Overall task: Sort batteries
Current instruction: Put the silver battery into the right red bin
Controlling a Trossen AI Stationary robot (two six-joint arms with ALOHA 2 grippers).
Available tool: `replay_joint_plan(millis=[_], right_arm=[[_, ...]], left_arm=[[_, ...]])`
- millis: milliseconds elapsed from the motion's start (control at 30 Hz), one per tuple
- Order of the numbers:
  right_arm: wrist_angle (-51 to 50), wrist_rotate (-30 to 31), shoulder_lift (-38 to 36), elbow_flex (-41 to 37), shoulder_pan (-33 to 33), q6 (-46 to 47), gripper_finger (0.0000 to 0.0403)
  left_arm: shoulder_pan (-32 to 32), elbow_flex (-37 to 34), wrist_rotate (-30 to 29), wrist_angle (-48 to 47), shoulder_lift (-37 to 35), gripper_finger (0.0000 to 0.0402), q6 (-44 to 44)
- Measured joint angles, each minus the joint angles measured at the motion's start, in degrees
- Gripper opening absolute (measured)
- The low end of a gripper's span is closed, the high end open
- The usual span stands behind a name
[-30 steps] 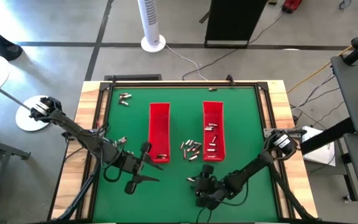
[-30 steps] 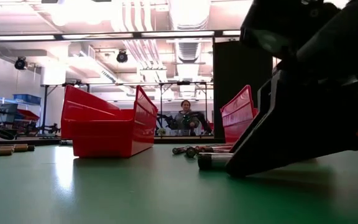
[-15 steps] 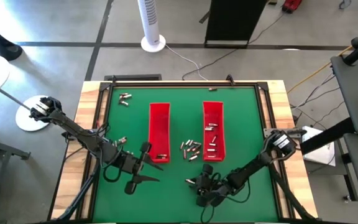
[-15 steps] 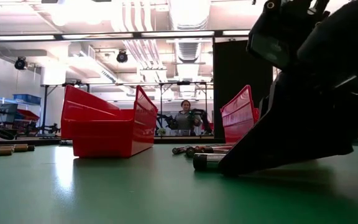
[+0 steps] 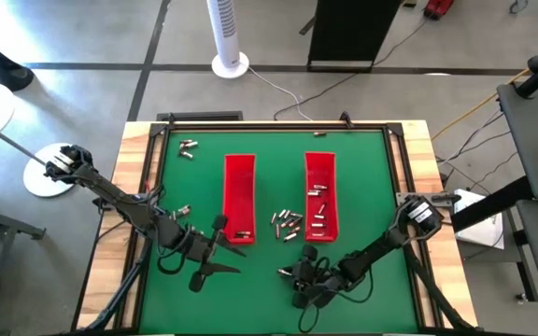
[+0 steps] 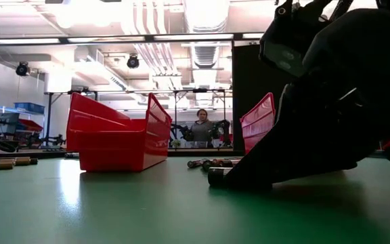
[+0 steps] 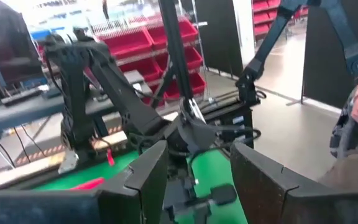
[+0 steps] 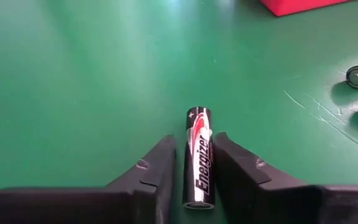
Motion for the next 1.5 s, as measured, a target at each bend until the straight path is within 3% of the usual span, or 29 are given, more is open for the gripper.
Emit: replay_joint_plan(millis=[200, 400, 633, 1000, 1200, 1400, 1500], right_arm=[[-3.3, -2.7, -0.4, 0.1, -0.2, -0.5, 0.0042], [-8.7, -5.2, -2.3, 1.0, -0.2, -0.5, 0.0041], [-23.8, -8.7, -4.5, 7.4, -0.4, -2.1, 0.0041], [-45.6, -19.2, -4.6, 18.4, -1.7, -4.2, 0.0043], [-52.8, -25.1, -6.4, 21.4, -2.7, -5.6, 0.0044], [-54.2, -25.1, -13.9, 22.6, -3.8, -9.3, 0.0043], [-56.6, -21.4, -18.7, 22.4, -4.6, -11.4, 0.0043]], left_arm=[[0.0, 0.0, 0.0, -0.4, 0.0, 0.0155, -0.2], [0.0, 0.0, 0.0, -0.4, 0.0, 0.0155, -0.2], [0.1, 0.0, 0.0, -0.4, 0.0, 0.0155, -0.2], [0.1, 0.0, -2.2, -0.4, 0.0, 0.0155, -0.3], [0.1, 0.0, -2.9, -0.7, 0.0, 0.0155, -0.5], [0.1, 0.0, -3.0, -1.0, 0.0, 0.0155, -0.5], [0.1, 0.0, -3.0, -1.1, 0.0, 0.0155, -0.5]])
